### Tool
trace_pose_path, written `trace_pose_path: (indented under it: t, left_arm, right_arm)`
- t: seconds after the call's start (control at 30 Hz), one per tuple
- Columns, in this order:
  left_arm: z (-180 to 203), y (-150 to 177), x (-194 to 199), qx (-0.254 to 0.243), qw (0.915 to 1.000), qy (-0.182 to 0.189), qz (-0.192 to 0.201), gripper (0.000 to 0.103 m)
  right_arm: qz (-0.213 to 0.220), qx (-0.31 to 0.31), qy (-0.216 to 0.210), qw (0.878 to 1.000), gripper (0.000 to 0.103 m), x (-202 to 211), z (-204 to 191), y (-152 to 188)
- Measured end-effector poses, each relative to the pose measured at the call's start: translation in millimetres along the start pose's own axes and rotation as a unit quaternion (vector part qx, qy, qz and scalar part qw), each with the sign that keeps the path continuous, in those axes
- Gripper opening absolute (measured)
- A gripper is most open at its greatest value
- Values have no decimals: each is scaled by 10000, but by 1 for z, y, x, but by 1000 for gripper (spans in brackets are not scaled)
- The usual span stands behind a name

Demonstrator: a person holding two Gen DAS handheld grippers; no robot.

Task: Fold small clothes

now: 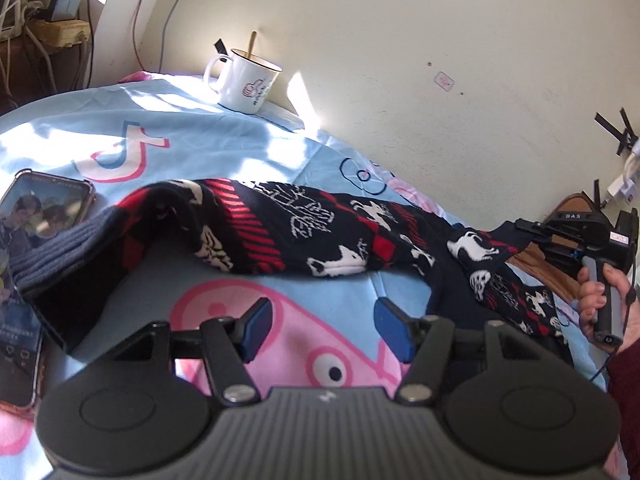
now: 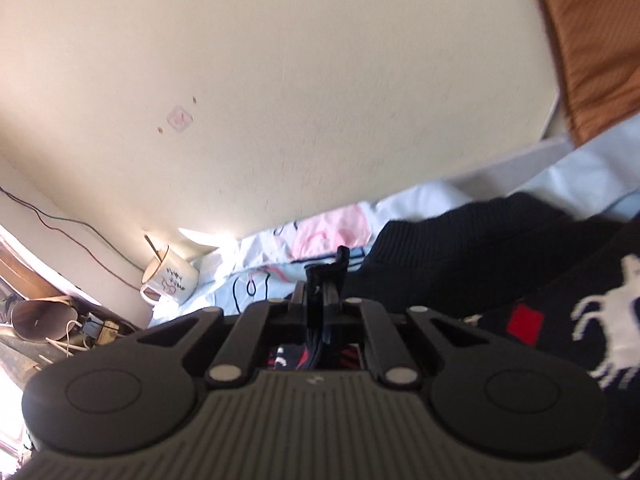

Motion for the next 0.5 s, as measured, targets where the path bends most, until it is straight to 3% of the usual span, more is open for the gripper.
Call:
trace_pose_path:
  t: [0.07, 0.13, 0.17, 0.23, 0.3, 0.4, 0.43, 0.5]
  left_arm:
    - [6, 7, 5, -149, 9995, 286, -8, 59]
    - [10, 15, 10, -303, 9978, 589, -4, 60]
    - [11, 18, 14, -356, 9968, 714, 14, 60]
    - [10, 23, 25, -412, 9947, 936, 108, 61]
    - [4, 26, 39, -391, 9926, 1126, 247, 62]
    - [-9, 28, 54, -292, 9915, 1206, 391, 62]
    - [-15, 28, 60, -242, 9915, 1199, 447, 62]
    - [-22, 31, 71, -159, 9921, 1125, 540, 63]
  right_arm:
    - [282, 324, 448, 9981, 11, 33, 16, -6]
    - [144, 550, 1153, 9917, 18, 45, 38, -3]
    - [83, 582, 1512, 9868, 33, 49, 49, -2]
    - [368, 639, 2107, 9748, 42, 64, 63, 0]
    - [493, 606, 1833, 9800, 42, 72, 54, 2]
    - [222, 1056, 890, 9902, 42, 67, -5, 15]
    - [2, 1369, 494, 9894, 42, 58, -34, 26]
    - [-489, 2242, -349, 9727, 42, 38, -102, 59]
Point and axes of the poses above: each gripper's, at about its wrist camera, not at the fingertips, and x roughly against the way its jaws point, z to its right, y to its underside, the point moved 2 cm from there along -x, roughly the way its jaws point, and after that the axes turned 9 degrees about z, right-handed, at the moved point
